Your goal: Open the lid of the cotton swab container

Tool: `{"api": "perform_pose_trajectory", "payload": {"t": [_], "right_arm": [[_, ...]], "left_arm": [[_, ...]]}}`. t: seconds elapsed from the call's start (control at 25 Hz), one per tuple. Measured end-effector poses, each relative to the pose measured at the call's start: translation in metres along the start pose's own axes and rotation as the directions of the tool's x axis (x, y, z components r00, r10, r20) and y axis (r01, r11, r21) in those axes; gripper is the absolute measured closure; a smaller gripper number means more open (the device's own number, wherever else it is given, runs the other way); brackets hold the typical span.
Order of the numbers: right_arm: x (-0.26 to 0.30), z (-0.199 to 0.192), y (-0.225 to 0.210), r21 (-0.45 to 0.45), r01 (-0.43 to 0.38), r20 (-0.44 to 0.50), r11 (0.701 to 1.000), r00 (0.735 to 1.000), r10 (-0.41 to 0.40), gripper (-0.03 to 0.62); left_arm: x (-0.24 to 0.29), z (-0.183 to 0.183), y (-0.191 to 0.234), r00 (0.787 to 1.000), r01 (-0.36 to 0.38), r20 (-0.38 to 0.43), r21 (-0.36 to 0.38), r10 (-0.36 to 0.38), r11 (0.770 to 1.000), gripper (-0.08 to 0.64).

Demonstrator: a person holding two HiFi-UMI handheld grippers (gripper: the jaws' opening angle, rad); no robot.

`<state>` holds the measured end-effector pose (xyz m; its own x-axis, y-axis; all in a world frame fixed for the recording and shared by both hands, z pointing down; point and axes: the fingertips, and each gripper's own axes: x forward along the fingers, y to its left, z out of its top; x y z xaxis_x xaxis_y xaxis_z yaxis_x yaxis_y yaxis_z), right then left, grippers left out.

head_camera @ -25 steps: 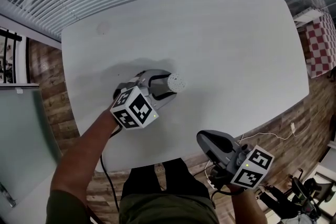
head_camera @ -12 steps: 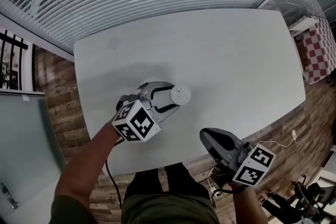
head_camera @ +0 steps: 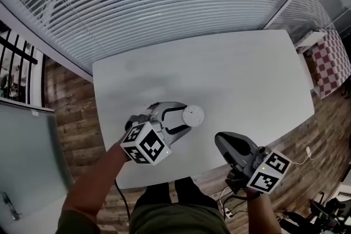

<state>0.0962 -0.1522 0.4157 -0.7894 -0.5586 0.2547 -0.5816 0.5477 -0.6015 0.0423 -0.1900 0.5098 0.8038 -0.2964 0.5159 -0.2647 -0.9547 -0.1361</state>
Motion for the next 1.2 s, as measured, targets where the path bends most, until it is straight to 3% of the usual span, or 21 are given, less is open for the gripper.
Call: {"api": "perform_pose_trajectory", "payload": {"t": [0.6,0.92,1.2], "right_arm": [[-0.001,0.055,0.062,-0.277,-0.054,0.015,0.959,0.998,0.060,0.581],[0.015,0.056,0.084,-0.423,-0.068,-0.064,0.903,0.997,0.045,0.578],[0.022,0.047,0.108,-0.561,-0.133,-0.173,0.817,0.984,0.042,0.499]], "left_arm": [[-0.057,0.057,-0.021,0.999,-0.030,0.031,-0.023,0.030,0.999,0.330],[-0.073,0.053,-0.021,0.999,-0.033,0.022,-0.087,0.035,0.996,0.330],[-0.080,0.060,-0.027,1.000,-0.026,0.005,-0.072,0.027,0.997,0.330]]}}
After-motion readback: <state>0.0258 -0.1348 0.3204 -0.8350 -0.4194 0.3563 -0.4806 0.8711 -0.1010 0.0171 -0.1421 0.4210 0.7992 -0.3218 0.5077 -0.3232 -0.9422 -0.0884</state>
